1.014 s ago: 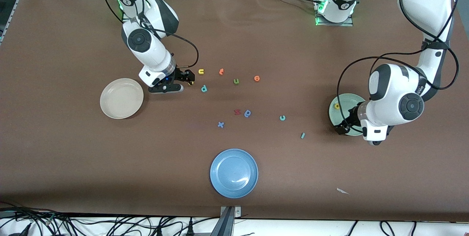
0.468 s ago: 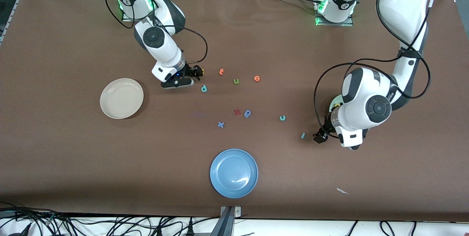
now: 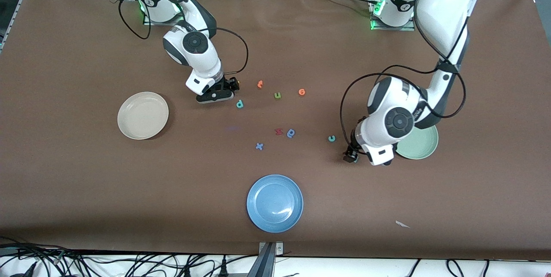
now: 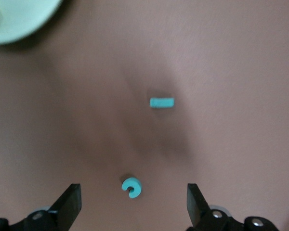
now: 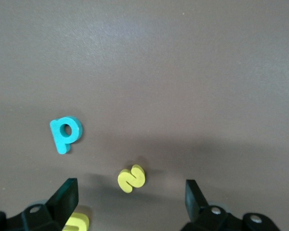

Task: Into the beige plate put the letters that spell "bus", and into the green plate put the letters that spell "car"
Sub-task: 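Move the right gripper to the yellow s while the left gripper reaches c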

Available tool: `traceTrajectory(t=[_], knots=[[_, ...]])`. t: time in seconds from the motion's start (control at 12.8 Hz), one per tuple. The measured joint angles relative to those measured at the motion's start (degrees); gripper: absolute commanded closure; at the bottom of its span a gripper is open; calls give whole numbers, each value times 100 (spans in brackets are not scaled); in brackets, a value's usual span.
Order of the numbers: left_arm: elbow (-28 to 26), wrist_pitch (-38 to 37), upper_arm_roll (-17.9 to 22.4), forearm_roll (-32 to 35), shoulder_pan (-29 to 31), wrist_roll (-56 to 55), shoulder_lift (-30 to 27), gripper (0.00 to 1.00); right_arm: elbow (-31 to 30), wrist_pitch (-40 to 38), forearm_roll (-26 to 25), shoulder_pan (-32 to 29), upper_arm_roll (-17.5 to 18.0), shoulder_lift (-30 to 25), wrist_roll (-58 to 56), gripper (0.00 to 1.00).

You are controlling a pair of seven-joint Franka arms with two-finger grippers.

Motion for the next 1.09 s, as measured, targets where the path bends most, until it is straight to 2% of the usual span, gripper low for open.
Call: traceTrajectory(t=[0.08,0.39,0.55,0.78,1.09], knots=[[-20,1,1,0,-65,-36,60,9,0,5,-28,0,-2,14,22,2],[-166,263,3,1,-180,-103,237,9,0,103,-33,0,-5,49,34,2],[-278,485,5,125,-269,-296,279,8,0,203,-38,0,-12,131,36,5],[-413,775,4,704,-397,-1016,352,8,0,262,-46,-1,-24,210,42,8],[-452,875,5,711,-431,-1515,359,8,0,322,-50,-1,-26,221,56,16]])
